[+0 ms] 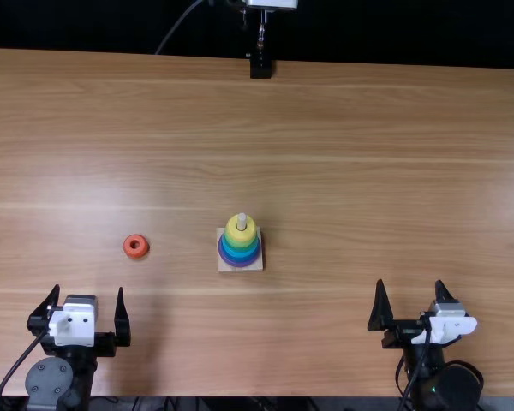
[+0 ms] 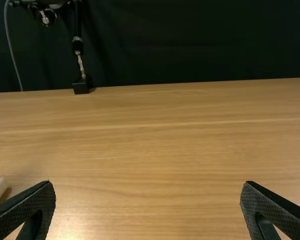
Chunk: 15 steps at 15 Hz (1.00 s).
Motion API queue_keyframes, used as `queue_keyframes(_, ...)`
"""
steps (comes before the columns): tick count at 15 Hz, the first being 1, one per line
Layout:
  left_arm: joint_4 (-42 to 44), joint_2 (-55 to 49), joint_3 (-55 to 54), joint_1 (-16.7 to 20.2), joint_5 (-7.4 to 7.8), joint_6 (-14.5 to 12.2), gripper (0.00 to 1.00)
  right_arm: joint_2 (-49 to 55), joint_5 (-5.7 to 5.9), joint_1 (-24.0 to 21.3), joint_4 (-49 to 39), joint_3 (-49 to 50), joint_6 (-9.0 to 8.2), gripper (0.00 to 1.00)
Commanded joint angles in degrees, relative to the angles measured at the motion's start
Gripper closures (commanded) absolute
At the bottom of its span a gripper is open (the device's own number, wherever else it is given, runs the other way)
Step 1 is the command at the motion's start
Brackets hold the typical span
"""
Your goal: Build the Hanoi tower: stack the rings onto the peg from bottom to top in this color order: purple, dark blue, light blue, dark green, light green, yellow, orange.
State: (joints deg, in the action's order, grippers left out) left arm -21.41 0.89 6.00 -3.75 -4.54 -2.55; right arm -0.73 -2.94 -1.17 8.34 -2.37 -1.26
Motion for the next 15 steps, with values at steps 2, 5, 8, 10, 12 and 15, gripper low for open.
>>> queue_keyframes(2,-4.4,-0.9,-6.0,0.0,-0.53,0.4,0.0,0.7,-0.12,-0.8,8.8,1.5,0.41,0.0)
queue_keyframes(5,-4.4,-0.9,-6.0,0.0,-0.53,0.4,0.0,0.7,-0.22,-0.8,9.9,1.5,0.31,0.0)
queue_keyframes(8,-4.4,-0.9,-6.0,0.0,-0.53,0.4,0.0,0.7,-0.22,-0.9,9.9,1.5,0.31,0.0)
queue_keyframes(10,-4.4,-0.9,-6.0,0.0,-0.53,0.4,0.0,0.7,-0.22,-0.8,9.9,1.5,0.31,0.0)
queue_keyframes(12,-4.4,-0.9,-6.0,0.0,-0.63,0.4,0.0,0.7,-0.22,-0.8,9.9,1.5,0.31,0.0)
queue_keyframes(15,-4.4,-0.9,-6.0,0.1,-0.21,0.4,0.0,0.7,-0.22,-0.9,9.9,1.5,0.31,0.0)
